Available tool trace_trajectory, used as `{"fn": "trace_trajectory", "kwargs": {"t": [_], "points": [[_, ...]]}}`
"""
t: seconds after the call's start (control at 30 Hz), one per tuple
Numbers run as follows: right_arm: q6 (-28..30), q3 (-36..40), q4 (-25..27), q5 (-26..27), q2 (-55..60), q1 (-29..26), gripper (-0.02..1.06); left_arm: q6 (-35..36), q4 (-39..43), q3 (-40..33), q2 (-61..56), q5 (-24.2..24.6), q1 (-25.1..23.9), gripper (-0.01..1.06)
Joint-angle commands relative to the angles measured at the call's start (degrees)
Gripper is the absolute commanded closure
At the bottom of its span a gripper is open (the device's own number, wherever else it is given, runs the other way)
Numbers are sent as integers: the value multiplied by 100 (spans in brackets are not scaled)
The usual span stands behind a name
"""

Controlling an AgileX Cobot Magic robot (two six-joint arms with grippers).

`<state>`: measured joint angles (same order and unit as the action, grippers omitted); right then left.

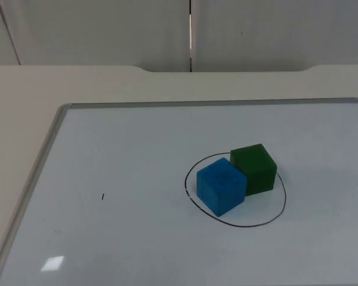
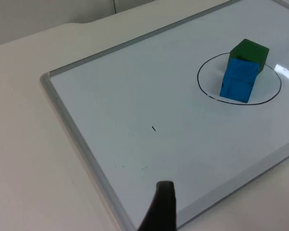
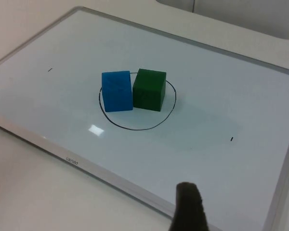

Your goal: Push the two cubes into the marked area.

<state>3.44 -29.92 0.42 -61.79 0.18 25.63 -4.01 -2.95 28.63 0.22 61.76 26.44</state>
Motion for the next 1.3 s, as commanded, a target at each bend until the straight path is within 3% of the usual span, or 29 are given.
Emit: {"fn": "trace_trajectory", "kwargs": {"t": [0.0,0.43,0.57,0.73,0.8,0.93,0.97,1.13,1.27], "points": [[36,30,8,-4,-18,28,51,42,24,-22,-22,-11,-11,31],[36,30,8,-4,-18,28,51,42,24,-22,-22,-11,-11,31],[36,30,8,-4,-18,28,51,52,24,-22,-22,-11,-11,24],[36,30,8,-4,-18,28,51,267,159,-22,-22,-11,-11,3],[36,30,8,-4,-18,28,50,318,209,-22,-22,-11,-11,0],[36,30,8,-4,-18,28,33,349,209,-22,-22,-11,-11,0],[36,30,8,-4,-18,28,33,349,209,-22,-22,-11,-11,0],[25,30,8,-4,-18,28,0,349,209,-22,-22,-11,-11,0],[25,30,8,-4,-18,28,-1,349,209,-22,-22,-11,-11,0]]}}
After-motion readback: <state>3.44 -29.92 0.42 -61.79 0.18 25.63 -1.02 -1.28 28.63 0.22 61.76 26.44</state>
